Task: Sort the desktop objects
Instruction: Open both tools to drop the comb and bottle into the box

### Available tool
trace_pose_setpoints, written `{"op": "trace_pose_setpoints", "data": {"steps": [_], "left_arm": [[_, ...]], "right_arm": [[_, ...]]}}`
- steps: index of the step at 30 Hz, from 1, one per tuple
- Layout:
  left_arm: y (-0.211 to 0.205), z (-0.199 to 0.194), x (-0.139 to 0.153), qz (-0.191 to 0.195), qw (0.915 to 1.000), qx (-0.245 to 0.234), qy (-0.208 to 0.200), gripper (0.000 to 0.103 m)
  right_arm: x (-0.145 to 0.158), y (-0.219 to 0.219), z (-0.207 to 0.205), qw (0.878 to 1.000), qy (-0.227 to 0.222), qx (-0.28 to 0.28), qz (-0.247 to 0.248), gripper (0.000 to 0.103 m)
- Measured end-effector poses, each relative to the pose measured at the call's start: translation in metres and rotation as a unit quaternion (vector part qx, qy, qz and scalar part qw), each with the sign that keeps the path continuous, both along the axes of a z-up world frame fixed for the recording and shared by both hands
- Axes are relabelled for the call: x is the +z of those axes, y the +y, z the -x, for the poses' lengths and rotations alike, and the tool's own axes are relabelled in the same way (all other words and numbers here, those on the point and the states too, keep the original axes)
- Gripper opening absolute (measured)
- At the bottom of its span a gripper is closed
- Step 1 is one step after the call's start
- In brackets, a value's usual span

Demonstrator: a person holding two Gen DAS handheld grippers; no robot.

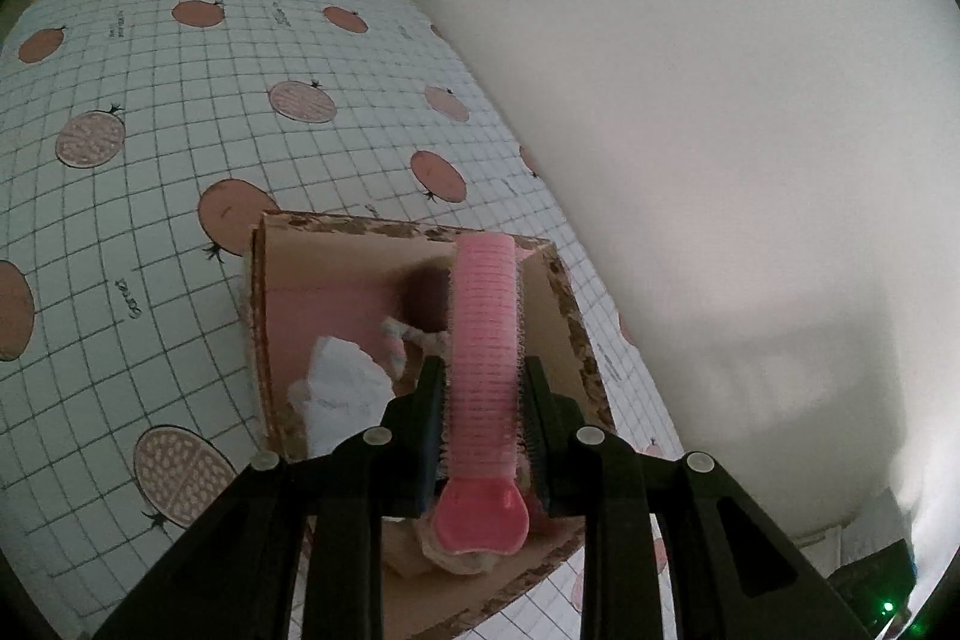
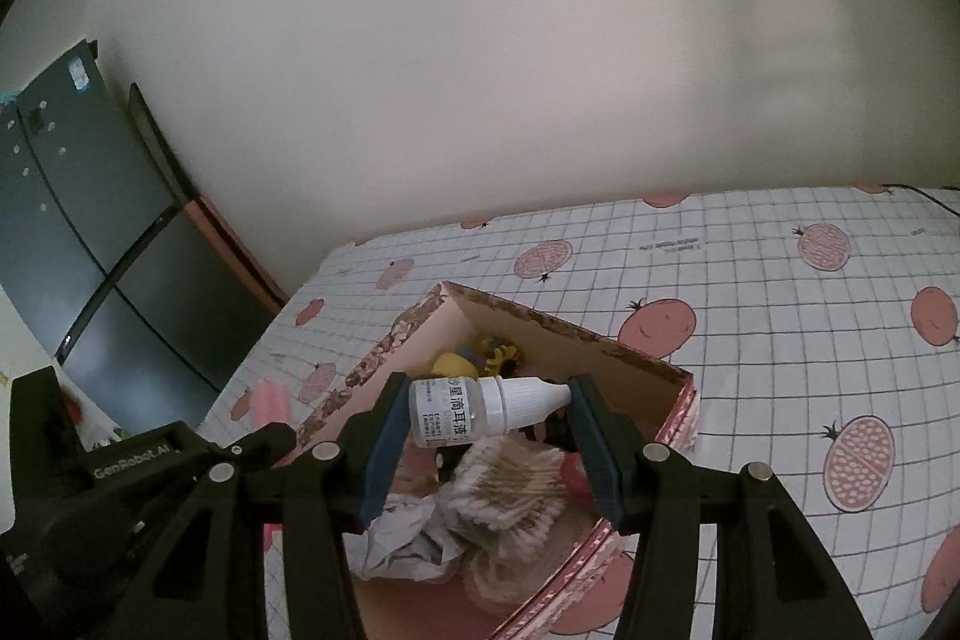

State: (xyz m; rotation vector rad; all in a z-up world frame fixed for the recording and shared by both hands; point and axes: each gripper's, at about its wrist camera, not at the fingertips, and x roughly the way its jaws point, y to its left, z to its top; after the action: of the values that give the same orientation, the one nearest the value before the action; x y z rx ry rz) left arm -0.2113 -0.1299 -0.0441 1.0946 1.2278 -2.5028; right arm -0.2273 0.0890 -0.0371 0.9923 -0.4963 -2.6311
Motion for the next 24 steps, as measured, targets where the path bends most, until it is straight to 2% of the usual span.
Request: {"op": "trace_pose_setpoints", "data": {"steps": [6, 22, 23, 24], "left_arm": [[-0.002, 0.002, -0.006, -0.006, 0.9999, -0.001, -0.009, 0.026], [0.006, 0.012, -0.033, -0.014, 0.9965, -0.02, -0.08, 0.026], [0.007, 0.012, -0.033, -0.014, 0.9963, -0.021, -0.083, 0.026], [0.008, 0.012, -0.034, -0.015, 0.996, -0.022, -0.086, 0.033]], "right_arm": [[-0.006, -0.005, 0.002, 1.0, -0.011, 0.003, -0.008, 0.056], [-0.019, -0.009, 0.009, 0.999, -0.039, 0.004, -0.021, 0.057], [-0.02, -0.009, 0.01, 0.999, -0.043, 0.003, -0.022, 0.057], [-0.021, -0.009, 0.011, 0.999, -0.047, 0.002, -0.022, 0.057]]}}
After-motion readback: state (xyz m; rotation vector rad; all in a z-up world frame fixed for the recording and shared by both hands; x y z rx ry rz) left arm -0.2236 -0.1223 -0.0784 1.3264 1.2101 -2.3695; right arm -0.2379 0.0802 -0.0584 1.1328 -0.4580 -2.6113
